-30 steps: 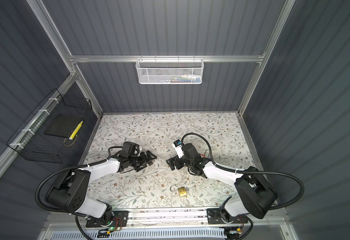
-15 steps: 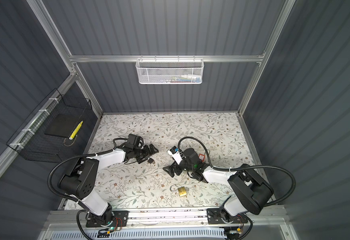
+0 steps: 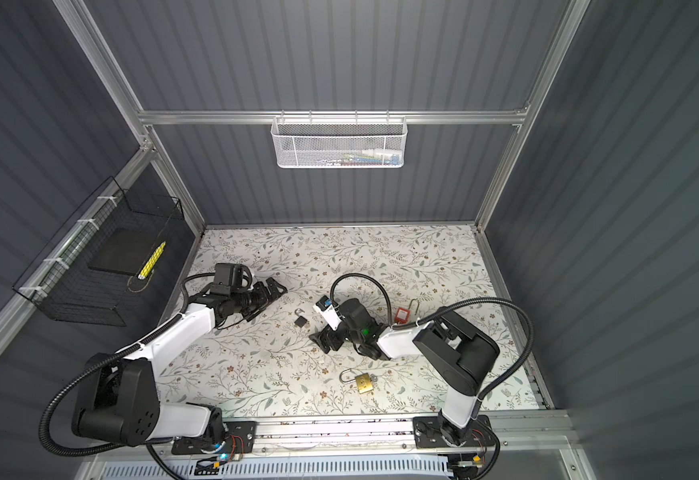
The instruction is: Lock with the key
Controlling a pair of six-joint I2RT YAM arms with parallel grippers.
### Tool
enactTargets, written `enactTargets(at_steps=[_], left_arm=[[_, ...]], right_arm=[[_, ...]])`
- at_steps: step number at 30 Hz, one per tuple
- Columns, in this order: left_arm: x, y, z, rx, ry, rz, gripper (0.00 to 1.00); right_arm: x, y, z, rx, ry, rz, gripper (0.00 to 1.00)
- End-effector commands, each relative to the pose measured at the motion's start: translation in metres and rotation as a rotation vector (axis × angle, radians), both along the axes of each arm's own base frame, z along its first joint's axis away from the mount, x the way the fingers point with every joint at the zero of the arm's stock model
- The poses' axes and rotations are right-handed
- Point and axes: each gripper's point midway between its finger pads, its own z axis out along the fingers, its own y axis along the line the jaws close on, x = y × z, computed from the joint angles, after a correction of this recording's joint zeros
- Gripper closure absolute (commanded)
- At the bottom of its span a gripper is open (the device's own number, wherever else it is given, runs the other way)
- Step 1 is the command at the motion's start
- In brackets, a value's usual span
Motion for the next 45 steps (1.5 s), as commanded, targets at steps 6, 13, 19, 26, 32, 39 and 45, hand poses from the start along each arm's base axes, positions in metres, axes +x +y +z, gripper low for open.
enactTargets(at_steps=[6,13,19,26,32,39,45], left_arm=[[-0.046,0.014,-0.024,0.001,0.099,-0.045,0.01],[-0.056,0.028,-0.029,-0.036,0.118,-0.023,0.01],[-0.059,0.03,-0.033,-0.053,0.128,-0.026,0.01],[-0.061,0.03,-0.036,-0.057,0.137,-0.028,0.03],[-0.063,0.027,-0.037,-0.077,0.142,-0.03,0.04],[-0.063,0.025,-0.034,-0.102,0.132,-0.026,0.04],[-0.066,0.024,-0.031,-0.111,0.128,-0.026,0.05]], right_arm=[[0.016,0.031,-0.005,-0.037,-0.055,0.012,0.23],[0.025,0.046,-0.018,-0.067,-0.042,0.035,0.3],[0.029,0.055,-0.027,-0.086,-0.028,0.052,0.39],[0.025,0.06,-0.036,-0.098,-0.004,0.084,0.43],[0.026,0.056,-0.045,-0.131,0.01,0.071,0.51],[0.028,0.056,-0.051,-0.158,0.003,0.071,0.51],[0.031,0.059,-0.051,-0.157,-0.012,0.076,0.51]])
